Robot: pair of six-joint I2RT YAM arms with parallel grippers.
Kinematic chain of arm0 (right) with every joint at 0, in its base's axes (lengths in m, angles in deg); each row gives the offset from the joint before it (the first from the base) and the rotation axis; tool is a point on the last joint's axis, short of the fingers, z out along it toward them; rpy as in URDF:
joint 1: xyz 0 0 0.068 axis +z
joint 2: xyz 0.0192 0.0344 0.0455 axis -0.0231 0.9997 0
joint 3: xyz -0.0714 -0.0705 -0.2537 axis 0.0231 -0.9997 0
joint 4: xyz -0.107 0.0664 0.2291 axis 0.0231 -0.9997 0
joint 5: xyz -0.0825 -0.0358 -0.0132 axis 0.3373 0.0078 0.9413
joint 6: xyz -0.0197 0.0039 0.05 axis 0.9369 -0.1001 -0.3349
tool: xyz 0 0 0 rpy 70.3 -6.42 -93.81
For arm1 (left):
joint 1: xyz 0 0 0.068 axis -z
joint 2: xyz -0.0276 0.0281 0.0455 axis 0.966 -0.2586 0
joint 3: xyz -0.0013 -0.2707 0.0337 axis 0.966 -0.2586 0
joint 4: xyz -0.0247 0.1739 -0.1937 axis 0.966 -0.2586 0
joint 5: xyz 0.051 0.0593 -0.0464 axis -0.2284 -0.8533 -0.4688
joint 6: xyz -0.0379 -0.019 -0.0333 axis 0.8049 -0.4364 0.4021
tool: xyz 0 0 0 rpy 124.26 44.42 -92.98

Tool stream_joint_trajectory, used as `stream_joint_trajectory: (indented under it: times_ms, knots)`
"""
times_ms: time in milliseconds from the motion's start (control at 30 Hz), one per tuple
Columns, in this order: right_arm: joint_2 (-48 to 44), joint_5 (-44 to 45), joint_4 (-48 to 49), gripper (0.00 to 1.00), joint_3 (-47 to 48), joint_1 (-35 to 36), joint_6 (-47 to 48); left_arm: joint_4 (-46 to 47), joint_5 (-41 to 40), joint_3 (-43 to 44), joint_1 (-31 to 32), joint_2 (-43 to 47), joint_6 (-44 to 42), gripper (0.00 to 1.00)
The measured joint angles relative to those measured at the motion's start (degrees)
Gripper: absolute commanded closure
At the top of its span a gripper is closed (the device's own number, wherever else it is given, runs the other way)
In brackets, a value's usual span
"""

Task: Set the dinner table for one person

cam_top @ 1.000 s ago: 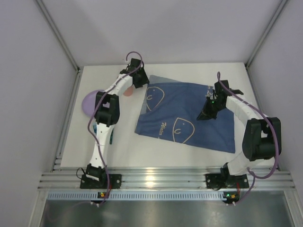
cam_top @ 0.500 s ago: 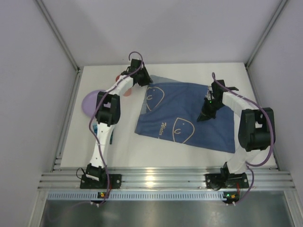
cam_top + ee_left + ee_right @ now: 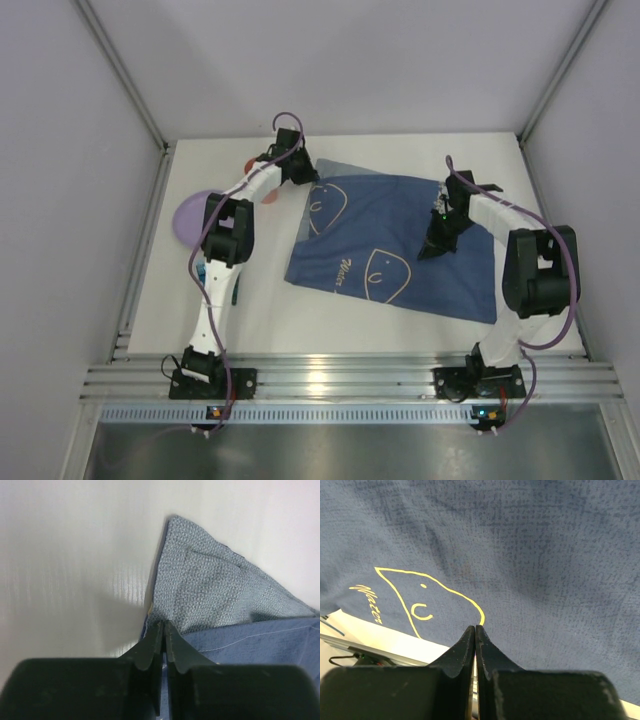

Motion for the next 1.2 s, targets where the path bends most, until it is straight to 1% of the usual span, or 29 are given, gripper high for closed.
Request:
stream_joint_trajectory:
  times_ms: [33,67,467,733,1000,1167,1200]
  knots:
    - [0.0,0.0,0.0,1.0,0.0,0.0,0.0,0.2,0.0,-0.2,0.0,0.0,-0.1,1.0]
    - [0.0,0.2,0.0,1.0,0.0,0.0,0.1,0.3,0.0,-0.3,0.0,0.1,-0.2,1.0]
    - [0.0,1.3,0.3,1.0,-1.0,0.0,0.5,-0.4,-0.8,-0.5,0.1,0.8,-1.9,1.0]
    - [0.0,1.6,0.4,1.0,-3.9,0.0,0.6,-0.9,-1.7,2.3,0.4,1.6,-4.2,1.0]
    - [0.0,1.7,0.6,1.0,-3.9,0.0,0.5,0.6,-1.8,5.3,0.4,1.9,-5.0,1.0]
    - [0.0,1.7,0.7,1.0,-3.9,0.0,0.5,1.6,-3.3,7.4,0.4,1.8,-5.4,1.0]
    - [0.0,1.7,0.7,1.0,-3.9,0.0,0.5,2.2,-3.7,7.8,0.4,1.8,-5.4,0.98]
